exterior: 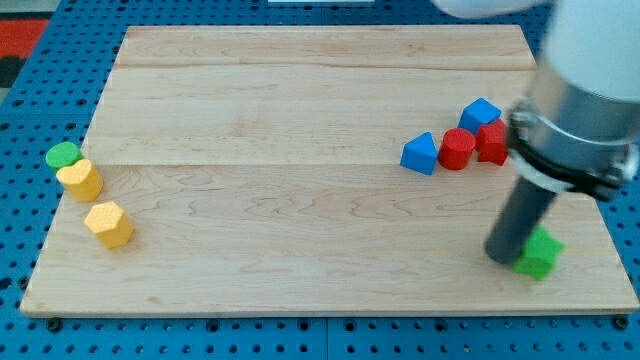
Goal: Bring the yellow blocks at the left side of the green star
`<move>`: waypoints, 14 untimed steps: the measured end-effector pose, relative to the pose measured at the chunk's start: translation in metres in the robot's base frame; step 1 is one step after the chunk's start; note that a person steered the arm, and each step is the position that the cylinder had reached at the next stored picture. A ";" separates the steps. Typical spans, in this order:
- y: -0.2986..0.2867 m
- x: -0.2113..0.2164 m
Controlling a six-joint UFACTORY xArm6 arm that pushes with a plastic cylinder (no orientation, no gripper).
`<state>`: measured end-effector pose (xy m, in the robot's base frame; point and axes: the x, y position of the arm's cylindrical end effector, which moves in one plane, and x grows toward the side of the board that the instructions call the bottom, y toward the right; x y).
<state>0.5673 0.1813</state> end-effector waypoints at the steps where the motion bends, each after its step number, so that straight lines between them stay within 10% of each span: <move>1: -0.116 -0.001; 2: -0.242 0.035; 4: -0.453 -0.029; 8: -0.265 -0.025; 9: -0.315 -0.044; 12: -0.046 -0.028; 14: -0.238 -0.019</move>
<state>0.5488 -0.0568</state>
